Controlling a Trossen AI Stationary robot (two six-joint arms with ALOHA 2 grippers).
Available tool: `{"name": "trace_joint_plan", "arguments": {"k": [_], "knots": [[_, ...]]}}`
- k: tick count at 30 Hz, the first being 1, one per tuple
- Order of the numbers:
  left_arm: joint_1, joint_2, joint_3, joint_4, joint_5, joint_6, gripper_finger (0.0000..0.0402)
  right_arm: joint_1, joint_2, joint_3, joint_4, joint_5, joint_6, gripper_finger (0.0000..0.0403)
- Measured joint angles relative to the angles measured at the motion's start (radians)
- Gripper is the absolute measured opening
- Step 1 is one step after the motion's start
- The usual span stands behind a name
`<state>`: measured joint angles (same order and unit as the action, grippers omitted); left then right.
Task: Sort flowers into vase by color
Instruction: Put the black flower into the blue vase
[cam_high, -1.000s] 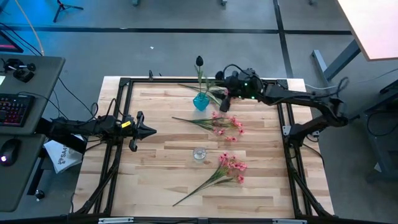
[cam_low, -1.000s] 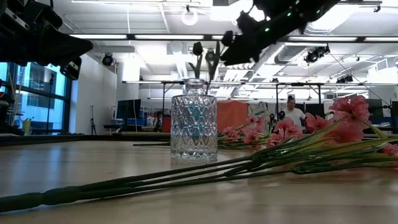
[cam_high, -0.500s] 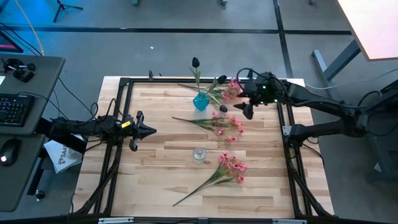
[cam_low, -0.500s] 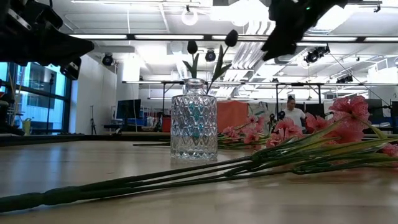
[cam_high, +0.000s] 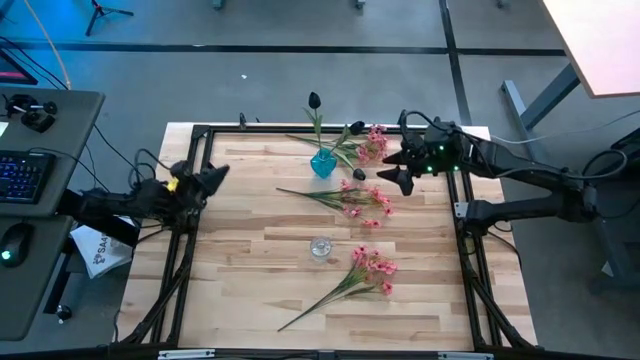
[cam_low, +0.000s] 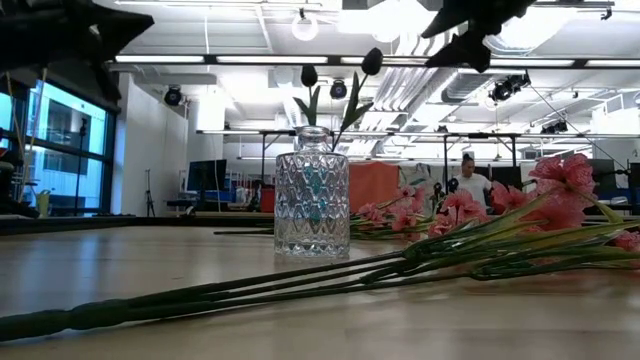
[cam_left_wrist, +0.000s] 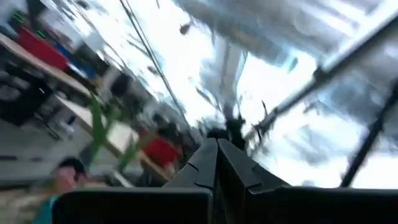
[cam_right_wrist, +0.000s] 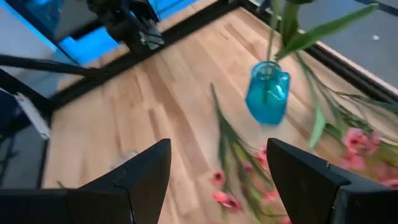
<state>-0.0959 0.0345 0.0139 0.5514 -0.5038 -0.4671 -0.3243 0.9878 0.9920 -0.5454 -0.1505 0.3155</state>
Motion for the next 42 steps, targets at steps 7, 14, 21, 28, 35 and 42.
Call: {"name": "trace_joint_plan", "arguments": {"k": [7, 14, 21, 28, 35, 42], "knots": [[0.050, 0.225, 0.144, -0.063, 0.069, -0.120, 0.0001, 0.055, 0.012, -0.022, -0.145, 0.083, 0.043, 0.0240], [0.218, 0.667, 0.466, -0.421, 0.195, -0.117, 0.0001, 0.041, 0.013, -0.141, -0.180, 0.112, 0.070, 0.0133], [0.588, 1.008, 0.673, -0.586, 0.580, -0.016, 0.0001, -0.017, 0.013, -0.268, -0.082, -0.067, 0.031, 0.0011], [0.782, 1.337, 0.785, -0.605, 0.788, 0.050, 0.0001, -0.043, 0.013, -0.320, 0.065, -0.191, -0.078, 0.0003], [0.807, 1.571, 0.996, -0.800, 0.793, 0.252, 0.0002, -0.043, 0.013, -0.320, 0.127, -0.209, -0.138, 0.0002], [0.876, 1.773, 1.214, -0.955, 0.738, 0.555, 0.0037, -0.043, 0.013, -0.320, 0.170, -0.200, -0.059, 0.0002]]}}
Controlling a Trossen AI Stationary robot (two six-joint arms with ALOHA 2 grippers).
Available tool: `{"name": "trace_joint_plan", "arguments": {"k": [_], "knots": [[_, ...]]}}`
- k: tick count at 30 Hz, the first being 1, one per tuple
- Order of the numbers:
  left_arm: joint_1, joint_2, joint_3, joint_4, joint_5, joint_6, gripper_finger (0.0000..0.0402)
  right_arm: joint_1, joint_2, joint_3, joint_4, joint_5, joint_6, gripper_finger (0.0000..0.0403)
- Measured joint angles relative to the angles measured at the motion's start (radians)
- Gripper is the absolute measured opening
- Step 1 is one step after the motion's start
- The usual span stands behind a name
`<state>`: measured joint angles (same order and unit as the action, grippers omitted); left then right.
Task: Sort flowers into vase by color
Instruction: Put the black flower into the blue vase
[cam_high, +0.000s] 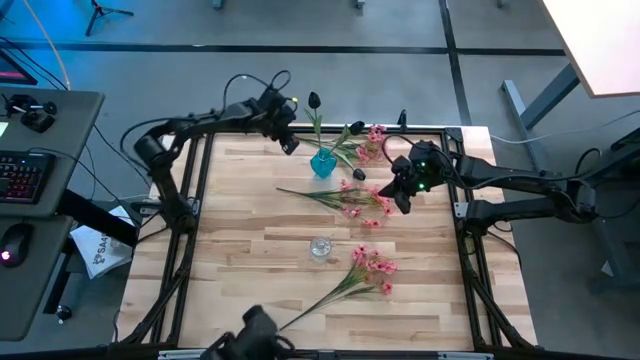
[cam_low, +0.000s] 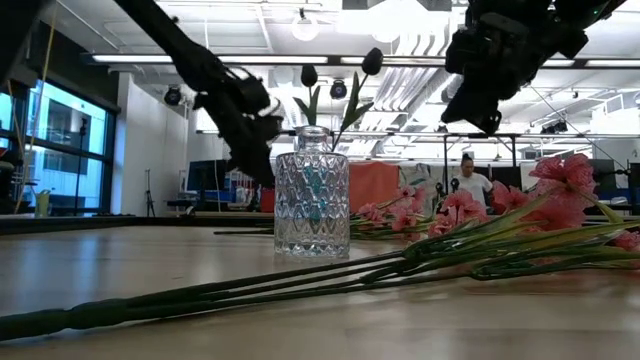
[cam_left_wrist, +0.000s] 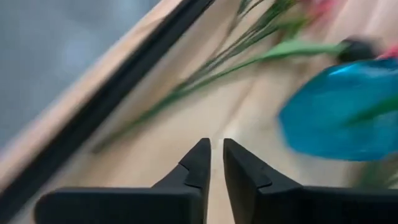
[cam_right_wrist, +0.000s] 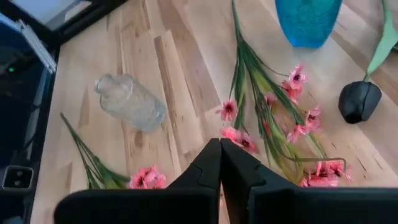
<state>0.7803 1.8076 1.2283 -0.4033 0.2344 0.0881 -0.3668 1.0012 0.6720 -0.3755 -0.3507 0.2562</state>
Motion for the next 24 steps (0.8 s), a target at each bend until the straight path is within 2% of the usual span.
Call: {"name": "trace_joint_plan", "arguments": {"k": [4, 8, 13, 18, 24], "knots": [[0.029, 0.082, 0.073, -0.004, -0.019, 0.195, 0.0063, 0.000, 0.000, 0.000, 0.045, 0.005, 0.078, 0.0002], [0.045, 0.153, 0.111, 0.046, -0.003, 0.316, 0.0076, 0.000, 0.000, 0.000, 0.108, 0.008, 0.170, 0.0002], [0.052, 0.232, 0.134, 0.067, 0.032, 0.366, 0.0080, 0.000, 0.000, 0.000, 0.144, 0.021, 0.262, 0.0002], [0.051, 0.299, 0.147, 0.099, 0.039, 0.416, 0.0081, 0.000, 0.000, 0.000, 0.143, 0.063, 0.268, 0.0002], [0.048, 0.339, 0.176, 0.127, 0.036, 0.422, 0.0081, 0.000, 0.000, 0.000, 0.149, 0.065, 0.286, 0.0002]]}}
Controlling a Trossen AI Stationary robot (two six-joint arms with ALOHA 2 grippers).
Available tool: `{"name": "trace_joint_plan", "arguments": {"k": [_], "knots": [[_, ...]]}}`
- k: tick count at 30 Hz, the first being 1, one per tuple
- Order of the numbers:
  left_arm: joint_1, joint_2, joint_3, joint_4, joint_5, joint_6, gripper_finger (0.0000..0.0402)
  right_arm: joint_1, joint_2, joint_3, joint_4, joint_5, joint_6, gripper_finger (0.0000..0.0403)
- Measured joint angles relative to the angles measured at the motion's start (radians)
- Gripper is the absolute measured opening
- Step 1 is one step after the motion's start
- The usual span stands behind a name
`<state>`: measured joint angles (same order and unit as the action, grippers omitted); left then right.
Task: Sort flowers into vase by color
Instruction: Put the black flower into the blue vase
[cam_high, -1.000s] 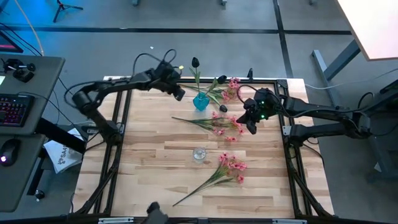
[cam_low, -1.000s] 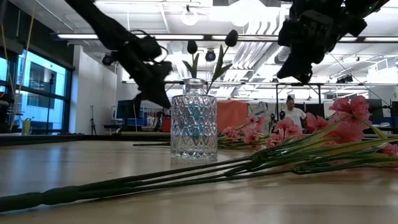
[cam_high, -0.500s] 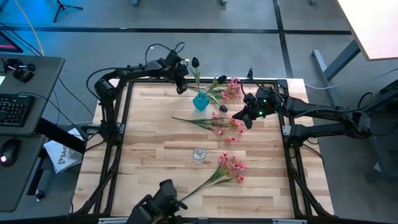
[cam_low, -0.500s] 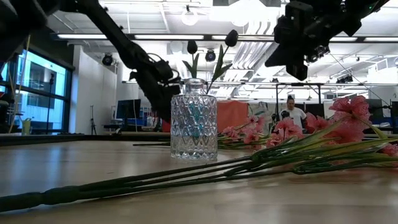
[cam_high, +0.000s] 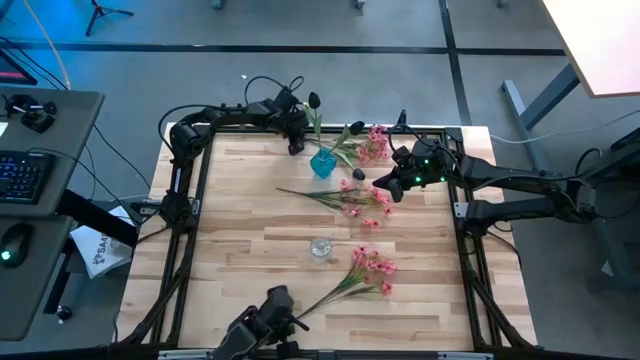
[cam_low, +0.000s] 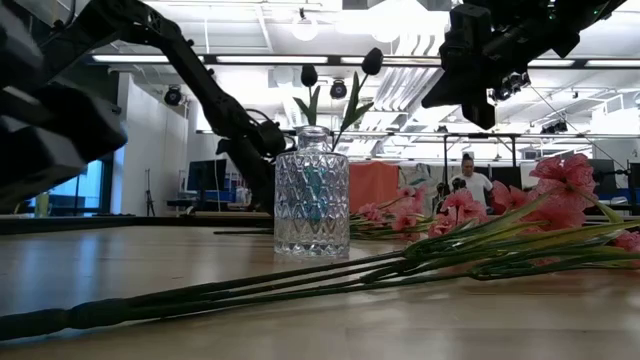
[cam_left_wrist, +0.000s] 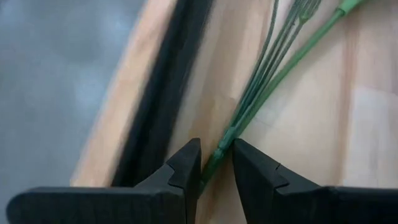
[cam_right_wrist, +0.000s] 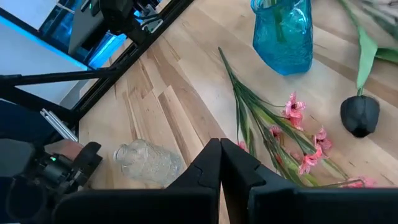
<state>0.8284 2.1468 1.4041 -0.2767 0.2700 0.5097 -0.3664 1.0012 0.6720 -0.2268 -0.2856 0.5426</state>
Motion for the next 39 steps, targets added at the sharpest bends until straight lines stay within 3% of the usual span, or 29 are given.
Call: {"name": "trace_joint_plan", "arguments": {"k": [6, 12, 14, 30, 39], "knots": [[-0.004, 0.000, 0.001, -0.011, 0.006, 0.002, 0.0076, 0.000, 0.000, 0.000, 0.000, 0.002, 0.000, 0.0002], [-0.005, -0.006, 0.004, -0.099, -0.020, 0.049, 0.0012, 0.000, 0.000, 0.000, 0.000, 0.002, -0.021, 0.0002], [-0.005, -0.011, 0.006, -0.136, -0.019, 0.040, 0.0008, 0.000, 0.000, 0.000, 0.000, 0.002, -0.024, 0.0002], [-0.005, -0.107, -0.002, -0.723, 0.055, -0.012, 0.0001, 0.000, 0.000, 0.000, -0.001, -0.001, -0.133, 0.0002], [0.022, -0.140, -0.115, -0.585, -0.007, -0.101, 0.0000, 0.000, 0.000, 0.000, 0.000, -0.001, -0.117, 0.0002]]}}
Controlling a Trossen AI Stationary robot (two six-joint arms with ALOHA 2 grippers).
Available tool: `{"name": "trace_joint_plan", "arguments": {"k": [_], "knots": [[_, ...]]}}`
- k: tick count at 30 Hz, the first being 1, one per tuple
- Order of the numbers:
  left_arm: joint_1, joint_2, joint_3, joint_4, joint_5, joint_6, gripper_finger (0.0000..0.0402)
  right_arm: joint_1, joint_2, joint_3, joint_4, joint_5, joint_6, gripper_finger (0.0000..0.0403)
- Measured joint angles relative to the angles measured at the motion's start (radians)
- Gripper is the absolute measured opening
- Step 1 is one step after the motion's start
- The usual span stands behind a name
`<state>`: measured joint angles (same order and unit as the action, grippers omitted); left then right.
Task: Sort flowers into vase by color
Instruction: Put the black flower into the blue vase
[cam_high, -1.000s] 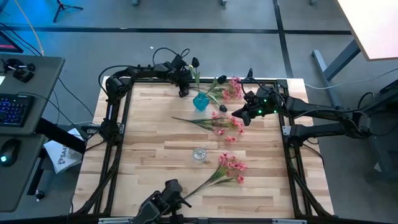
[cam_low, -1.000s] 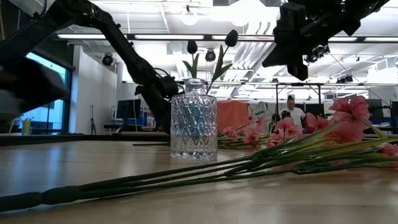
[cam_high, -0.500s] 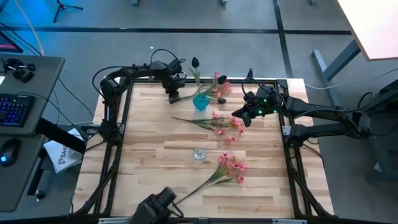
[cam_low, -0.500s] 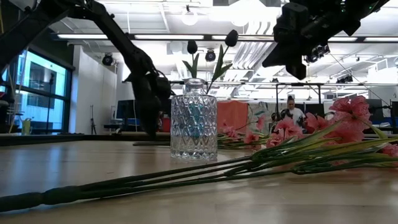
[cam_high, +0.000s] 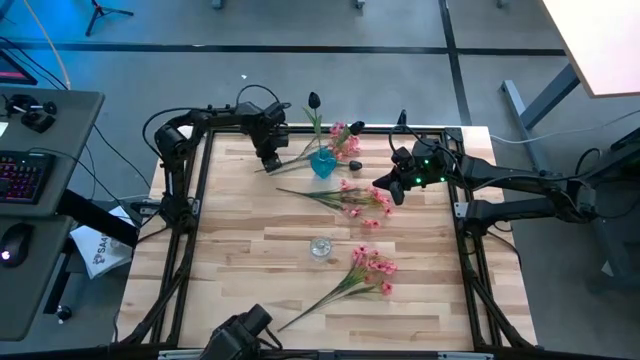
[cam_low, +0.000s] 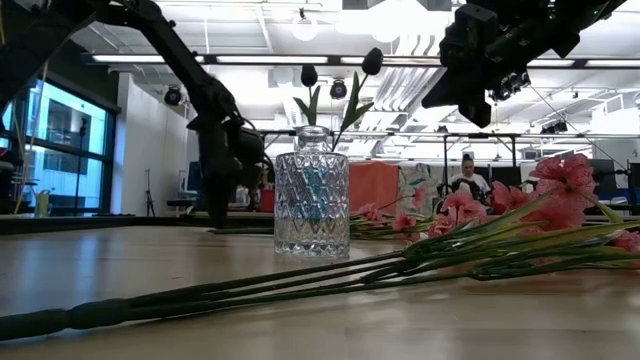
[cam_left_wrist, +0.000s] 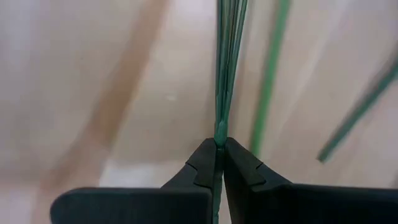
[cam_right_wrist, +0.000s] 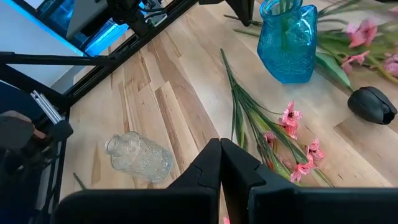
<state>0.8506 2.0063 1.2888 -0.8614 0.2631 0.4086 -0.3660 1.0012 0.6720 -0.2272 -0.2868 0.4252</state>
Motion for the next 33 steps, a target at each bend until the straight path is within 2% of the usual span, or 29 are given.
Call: {"name": "trace_joint_plan", "arguments": {"k": [4, 10, 20, 24, 27, 31, 33], "knots": [[0.023, -0.016, -0.022, 0.065, -0.003, -0.014, 0.0000, 0.000, 0.000, 0.000, 0.000, 0.001, 0.000, 0.0002], [0.040, -0.038, -0.020, 0.085, -0.055, 0.072, 0.0018, 0.000, 0.000, 0.000, 0.010, 0.053, 0.000, 0.0002], [0.041, -0.123, -0.020, 0.080, -0.097, 0.104, 0.0101, 0.000, 0.000, 0.000, 0.017, 0.073, 0.000, 0.0002], [0.033, -0.158, -0.020, 0.068, -0.052, 0.032, 0.0139, 0.000, 0.000, 0.000, 0.017, 0.073, 0.000, 0.0002], [-0.011, -0.187, -0.020, 0.043, 0.004, 0.013, 0.0159, 0.000, 0.000, 0.000, 0.016, 0.073, -0.007, 0.0002], [-0.119, -0.193, -0.022, 0.038, -0.036, 0.069, 0.0162, 0.000, 0.000, 0.000, 0.015, 0.072, -0.020, 0.0002], [-0.176, -0.188, -0.048, 0.099, -0.056, 0.078, 0.0160, 0.000, 0.000, 0.000, 0.015, 0.072, -0.032, 0.0002]]}}
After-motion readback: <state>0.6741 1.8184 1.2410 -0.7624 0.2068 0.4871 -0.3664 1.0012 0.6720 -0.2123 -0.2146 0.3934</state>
